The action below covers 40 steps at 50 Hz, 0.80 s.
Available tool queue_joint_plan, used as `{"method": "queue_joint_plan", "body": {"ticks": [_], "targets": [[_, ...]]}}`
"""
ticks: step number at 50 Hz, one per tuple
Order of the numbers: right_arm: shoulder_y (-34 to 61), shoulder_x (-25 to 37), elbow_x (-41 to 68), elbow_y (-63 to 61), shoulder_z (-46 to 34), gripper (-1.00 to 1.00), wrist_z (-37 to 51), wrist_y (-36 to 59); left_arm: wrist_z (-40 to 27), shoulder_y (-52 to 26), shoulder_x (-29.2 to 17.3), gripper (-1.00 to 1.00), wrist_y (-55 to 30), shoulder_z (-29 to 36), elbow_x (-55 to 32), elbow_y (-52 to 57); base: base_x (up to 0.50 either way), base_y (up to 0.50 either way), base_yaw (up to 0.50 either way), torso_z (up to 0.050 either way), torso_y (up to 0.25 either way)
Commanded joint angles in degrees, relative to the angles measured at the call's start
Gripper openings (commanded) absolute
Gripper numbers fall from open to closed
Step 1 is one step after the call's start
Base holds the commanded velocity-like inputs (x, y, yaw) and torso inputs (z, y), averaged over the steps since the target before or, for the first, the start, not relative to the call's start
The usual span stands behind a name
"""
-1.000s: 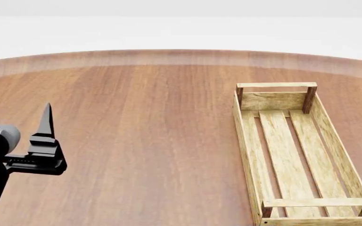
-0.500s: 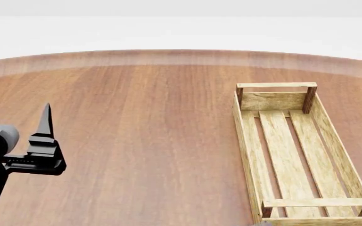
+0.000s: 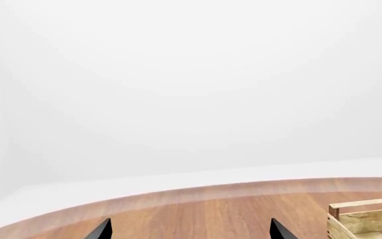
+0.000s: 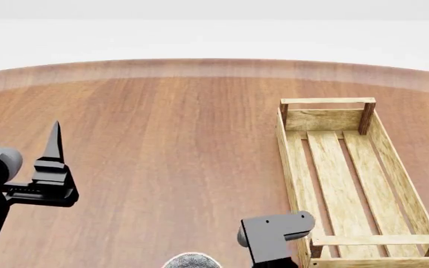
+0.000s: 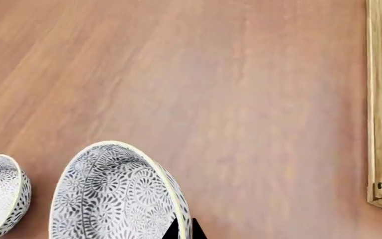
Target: Stack the right bowl on the left bowl and place them in the tray.
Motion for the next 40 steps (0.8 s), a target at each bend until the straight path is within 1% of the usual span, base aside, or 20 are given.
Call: {"method": "queue_joint_plan", "body": {"ticks": [1, 22, 30, 35, 40], "targets": [[5.78, -5.39, 0.45, 3.67, -2.29, -1.00, -1.03, 0.64, -0.46, -0.64, -0.02, 1.00, -0.76, 0.42, -0.26, 0.41, 0.00, 0.00, 0.00, 0.000, 0.000], [12.13, -17.75, -1.56, 11.28, -10.58, -1.00, -5.79, -0.51, -1.30, -2.36, -0.15, 1.00, -2.17, 1.60, -0.37, 0.98, 0.00, 0.00, 0.00, 0.000, 0.000], [13.95, -20.97, -1.37, 13.48, -12.45, -1.00, -6.98, -1.56, -1.74, -2.88, -0.22, 1.00, -3.08, 1.92, -0.57, 1.60, 0.00, 0.00, 0.00, 0.000, 0.000], [17.62, -23.33, -1.05, 17.94, -14.83, -1.00, -8.63, -3.98, -1.87, -2.62, -0.29, 1.00, -2.90, 1.99, -0.58, 1.66, 0.00, 0.00, 0.00, 0.000, 0.000], [20.36, -23.30, 1.29, 22.22, -20.95, -1.00, -9.43, -9.79, -2.12, -2.51, -0.43, 1.00, -3.19, 1.90, -0.75, 2.15, 0.00, 0.00, 0.00, 0.000, 0.002]]}}
